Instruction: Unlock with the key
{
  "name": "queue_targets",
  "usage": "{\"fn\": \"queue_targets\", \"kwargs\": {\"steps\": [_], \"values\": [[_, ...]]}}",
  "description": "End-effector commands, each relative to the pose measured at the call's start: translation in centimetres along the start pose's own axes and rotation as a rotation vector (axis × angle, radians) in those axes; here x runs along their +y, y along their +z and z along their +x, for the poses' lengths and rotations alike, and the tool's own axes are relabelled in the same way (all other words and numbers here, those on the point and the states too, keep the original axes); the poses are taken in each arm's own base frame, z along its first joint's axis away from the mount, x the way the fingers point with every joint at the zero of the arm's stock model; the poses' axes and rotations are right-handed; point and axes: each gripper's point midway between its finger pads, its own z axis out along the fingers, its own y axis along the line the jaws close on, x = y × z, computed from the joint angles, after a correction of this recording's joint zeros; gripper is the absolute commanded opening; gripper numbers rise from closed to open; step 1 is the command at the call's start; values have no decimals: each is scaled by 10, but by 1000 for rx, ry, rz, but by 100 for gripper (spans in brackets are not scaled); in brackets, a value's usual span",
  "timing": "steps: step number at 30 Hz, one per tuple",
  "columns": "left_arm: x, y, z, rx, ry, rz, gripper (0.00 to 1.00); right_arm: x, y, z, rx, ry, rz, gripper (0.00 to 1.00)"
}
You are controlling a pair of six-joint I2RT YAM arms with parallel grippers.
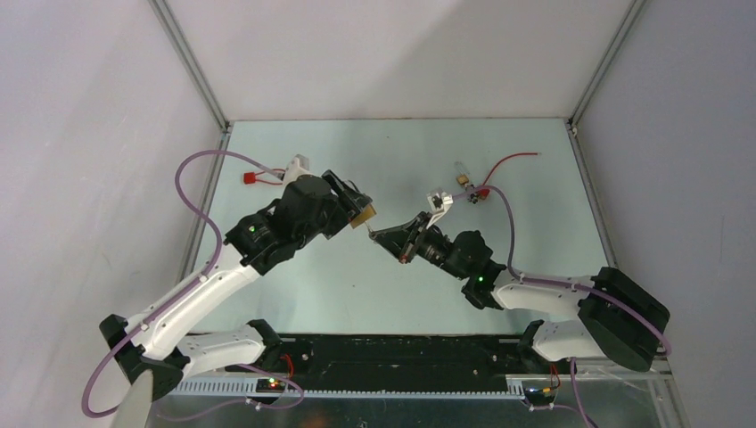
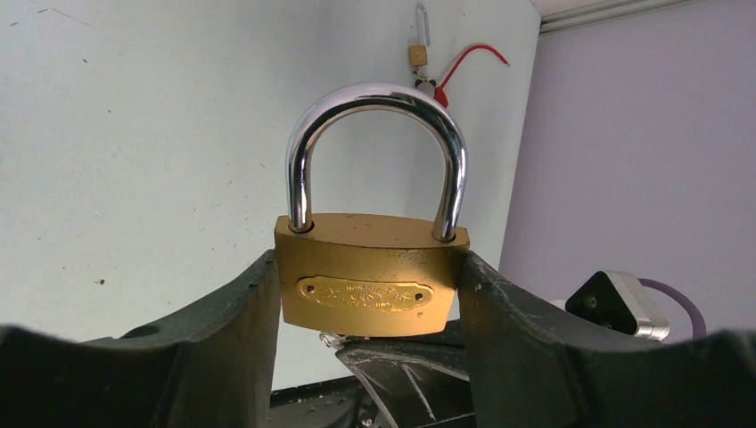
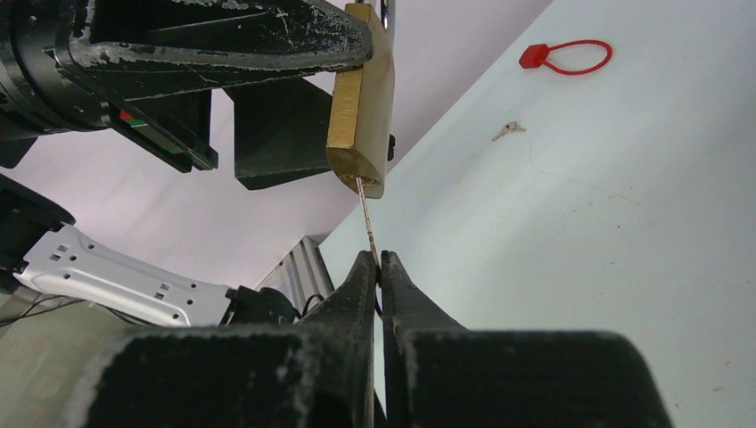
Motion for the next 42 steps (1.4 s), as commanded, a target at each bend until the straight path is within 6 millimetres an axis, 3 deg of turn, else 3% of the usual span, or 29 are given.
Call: {"fn": "queue_targets", "kwargs": {"steps": [1, 10, 30, 42], "values": [[-43, -19, -4, 5, -35, 181, 0, 33, 5, -43, -64, 3, -94, 0], [-43, -20, -5, 0, -35, 190, 0, 32, 3, -50, 8, 32, -29, 0], [-45, -23, -7, -12, -50, 208, 0, 47, 1, -57, 45, 81, -53, 0], [-43, -26, -16, -56, -51, 210, 0, 47, 1, -49, 86, 75, -38, 0]]}}
